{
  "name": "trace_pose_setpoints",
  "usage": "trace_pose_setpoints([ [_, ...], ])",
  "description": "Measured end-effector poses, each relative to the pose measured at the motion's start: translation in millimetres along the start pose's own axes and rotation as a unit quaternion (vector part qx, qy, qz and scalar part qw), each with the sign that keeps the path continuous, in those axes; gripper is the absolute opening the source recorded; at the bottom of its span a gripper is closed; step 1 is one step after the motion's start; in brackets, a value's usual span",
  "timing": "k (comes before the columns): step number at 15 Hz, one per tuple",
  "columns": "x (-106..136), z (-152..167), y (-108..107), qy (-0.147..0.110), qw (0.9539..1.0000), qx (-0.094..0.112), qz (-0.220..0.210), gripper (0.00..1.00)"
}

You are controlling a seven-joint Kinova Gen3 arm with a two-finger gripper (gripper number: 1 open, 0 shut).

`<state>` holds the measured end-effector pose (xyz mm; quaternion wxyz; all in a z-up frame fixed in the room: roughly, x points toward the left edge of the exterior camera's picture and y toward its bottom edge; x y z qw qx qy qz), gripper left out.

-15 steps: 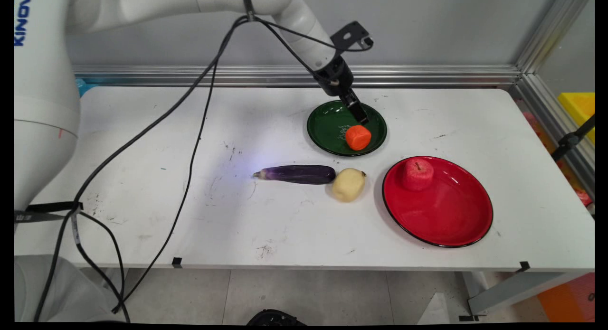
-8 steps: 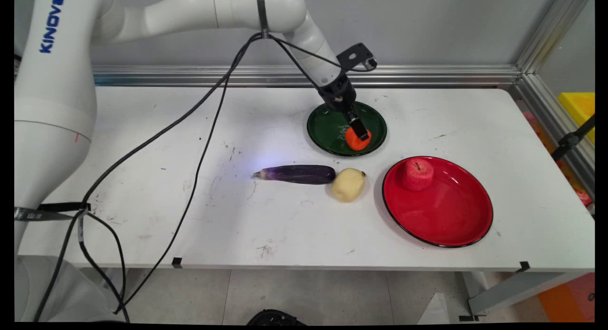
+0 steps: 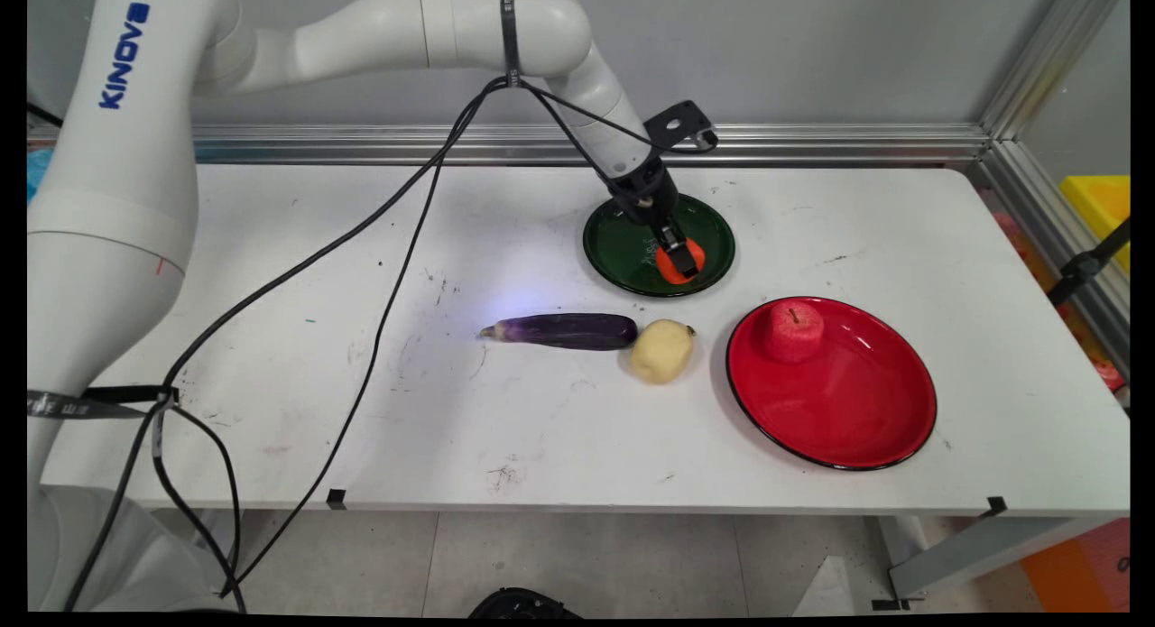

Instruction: Pick up the mandarin from the green plate, then place the picked object on the table

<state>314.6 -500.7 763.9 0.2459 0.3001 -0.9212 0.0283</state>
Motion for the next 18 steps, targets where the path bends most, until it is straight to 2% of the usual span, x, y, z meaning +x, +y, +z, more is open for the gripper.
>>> trace_pose_setpoints([
  [5, 4, -14, 2, 0.005, 0.9998, -0.005, 0.017, 0.0],
  [11, 7, -61, 12, 0.02, 0.9984, -0.003, 0.053, 0.0],
  [15, -2, -106, 29, 0.032, 0.9967, 0.006, 0.075, 0.0],
  [18, -18, -139, 52, 0.037, 0.9948, 0.007, 0.095, 0.0],
])
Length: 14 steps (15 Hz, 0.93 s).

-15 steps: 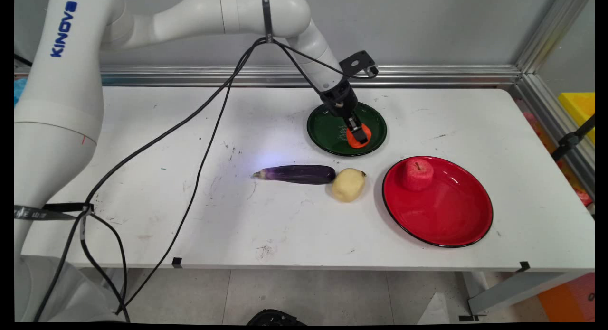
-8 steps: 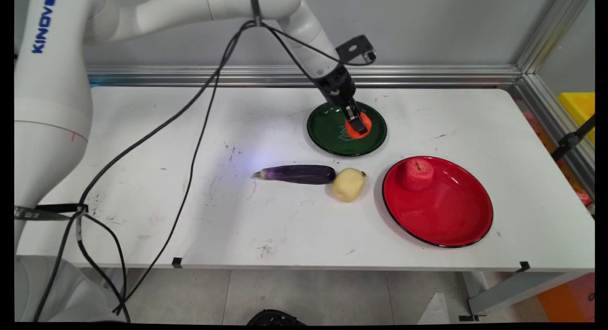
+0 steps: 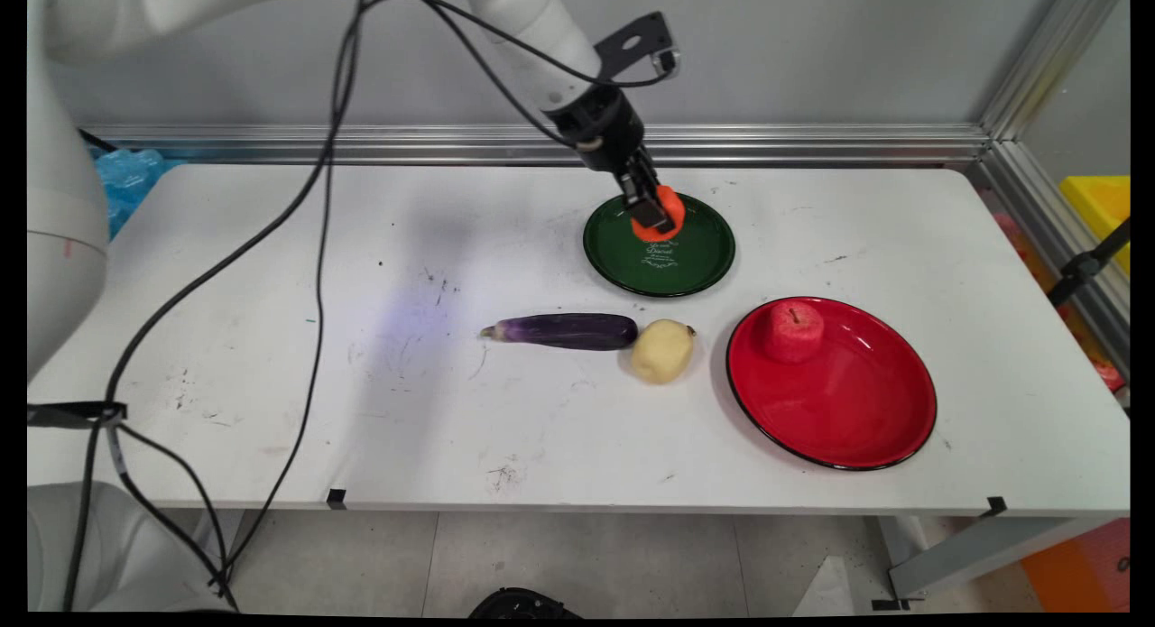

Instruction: Place the picked object on the table

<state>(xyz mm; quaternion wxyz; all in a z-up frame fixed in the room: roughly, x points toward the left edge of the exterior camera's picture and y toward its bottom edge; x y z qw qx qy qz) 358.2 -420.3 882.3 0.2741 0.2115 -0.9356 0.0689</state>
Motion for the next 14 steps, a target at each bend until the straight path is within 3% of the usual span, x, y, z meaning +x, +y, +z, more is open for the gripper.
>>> trace_pose_setpoints([
  [6, -30, -44, 51, -0.007, 0.999, -0.009, 0.043, 0.0],
  [14, -72, -61, 107, -0.027, 0.9973, -0.022, 0.065, 0.0],
])
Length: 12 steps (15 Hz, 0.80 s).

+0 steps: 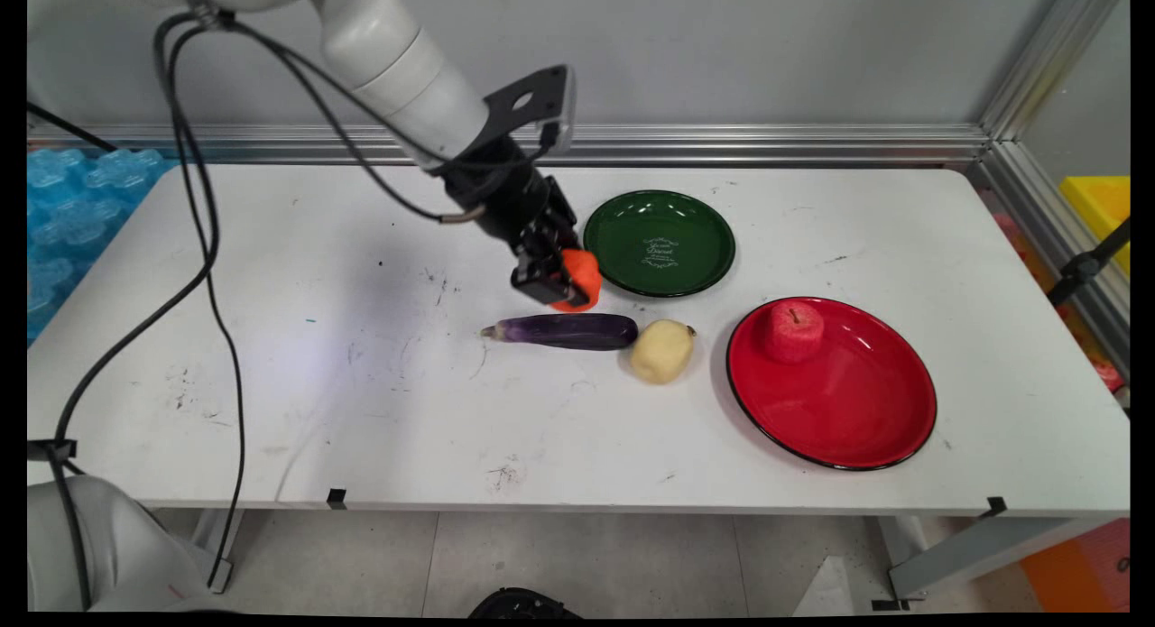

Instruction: Place the picked object on the table

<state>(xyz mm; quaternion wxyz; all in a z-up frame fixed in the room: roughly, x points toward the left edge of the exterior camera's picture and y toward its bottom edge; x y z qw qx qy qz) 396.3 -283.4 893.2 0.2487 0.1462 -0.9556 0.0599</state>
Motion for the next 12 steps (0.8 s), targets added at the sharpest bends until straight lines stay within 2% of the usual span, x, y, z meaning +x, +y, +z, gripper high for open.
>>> trace_pose_setpoints([
  [6, -21, 25, 32, -0.014, 0.9999, -0.008, -0.004, 0.0],
  [12, -30, 72, 46, -0.022, 0.9995, -0.019, -0.011, 0.0],
])
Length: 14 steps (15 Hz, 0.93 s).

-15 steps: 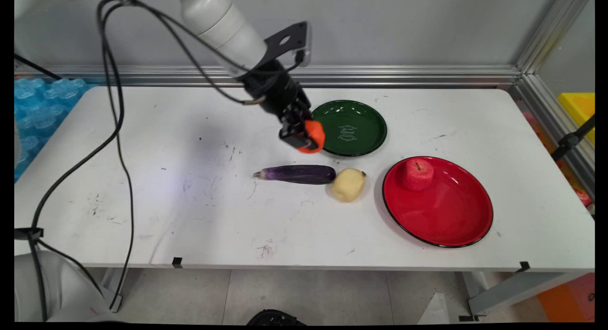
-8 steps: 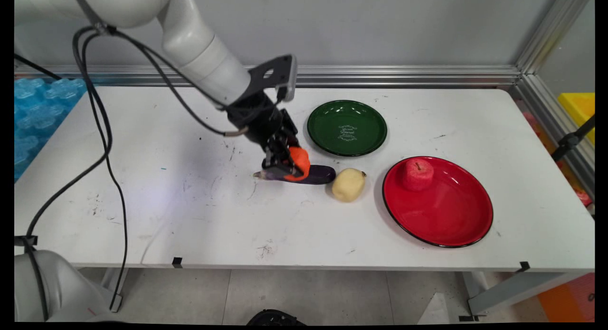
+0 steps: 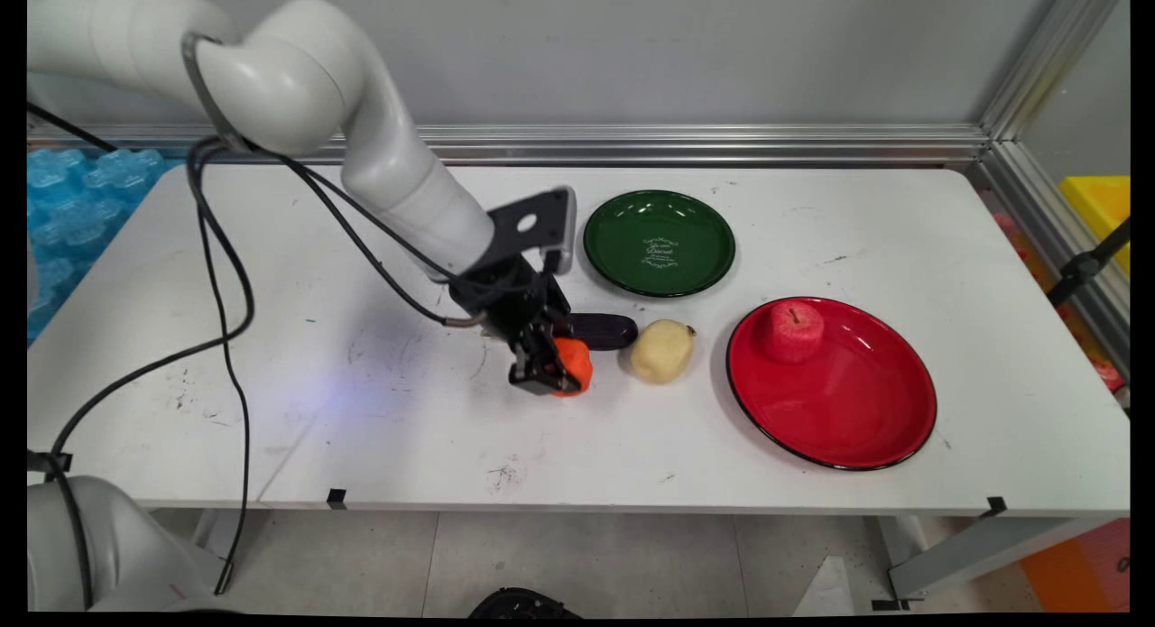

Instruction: Place the picked object on the table

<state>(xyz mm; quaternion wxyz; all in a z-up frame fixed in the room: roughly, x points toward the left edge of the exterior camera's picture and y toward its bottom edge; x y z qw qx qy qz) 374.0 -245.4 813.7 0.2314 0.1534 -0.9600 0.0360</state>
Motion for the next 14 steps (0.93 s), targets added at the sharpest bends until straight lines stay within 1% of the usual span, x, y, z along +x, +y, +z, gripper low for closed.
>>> trace_pose_setpoints([
  [4, -2, 26, 0, 0.002, 1.0, -0.005, -0.007, 0.0],
  [9, -2, 44, -3, 0.01, 0.9998, -0.009, -0.012, 0.0],
  [10, -2, 47, -4, 0.012, 0.9998, -0.01, -0.012, 1.0],
  [14, -1, 45, -6, 0.019, 0.9997, -0.015, -0.007, 1.0],
])
